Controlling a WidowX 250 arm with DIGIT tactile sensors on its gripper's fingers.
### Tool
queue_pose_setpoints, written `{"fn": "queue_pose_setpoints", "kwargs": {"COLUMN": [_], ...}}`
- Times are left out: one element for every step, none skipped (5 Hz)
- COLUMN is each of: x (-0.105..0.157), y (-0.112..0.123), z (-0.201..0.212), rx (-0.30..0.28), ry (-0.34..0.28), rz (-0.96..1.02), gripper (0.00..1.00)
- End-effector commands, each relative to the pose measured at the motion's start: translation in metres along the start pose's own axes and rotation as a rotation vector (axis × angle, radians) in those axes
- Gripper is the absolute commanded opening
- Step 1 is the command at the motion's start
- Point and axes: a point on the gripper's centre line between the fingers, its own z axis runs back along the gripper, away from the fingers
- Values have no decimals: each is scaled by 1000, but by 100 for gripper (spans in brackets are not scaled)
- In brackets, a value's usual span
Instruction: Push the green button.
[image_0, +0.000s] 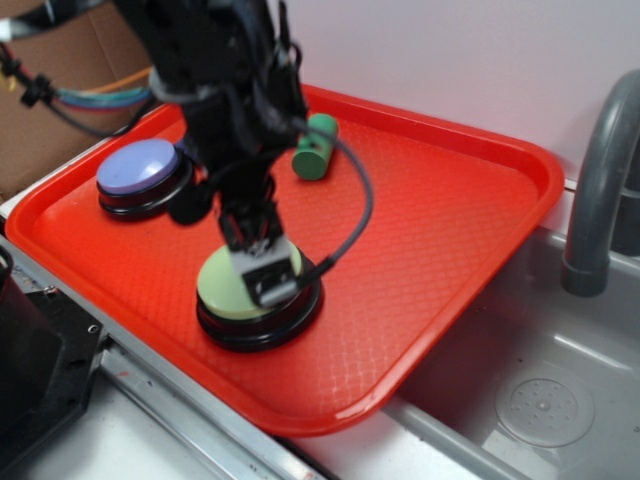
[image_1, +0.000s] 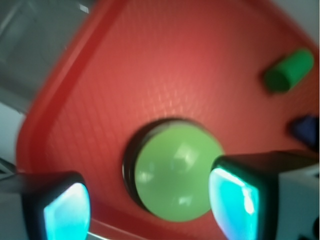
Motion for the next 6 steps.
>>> {"fn": "queue_pose_setpoints", "kwargs": {"x": [0, 0, 0, 0, 1, -1], "y": [30, 30, 30, 30, 30, 25], "z": [-24, -24, -24, -24, -35, -60], "rx": [-31, -31, -31, -31, -55, -114], "ry": [161, 161, 161, 161, 59, 35], "rz": [224, 224, 224, 224, 153, 98], "gripper": [100, 100, 100, 100, 100, 100]}}
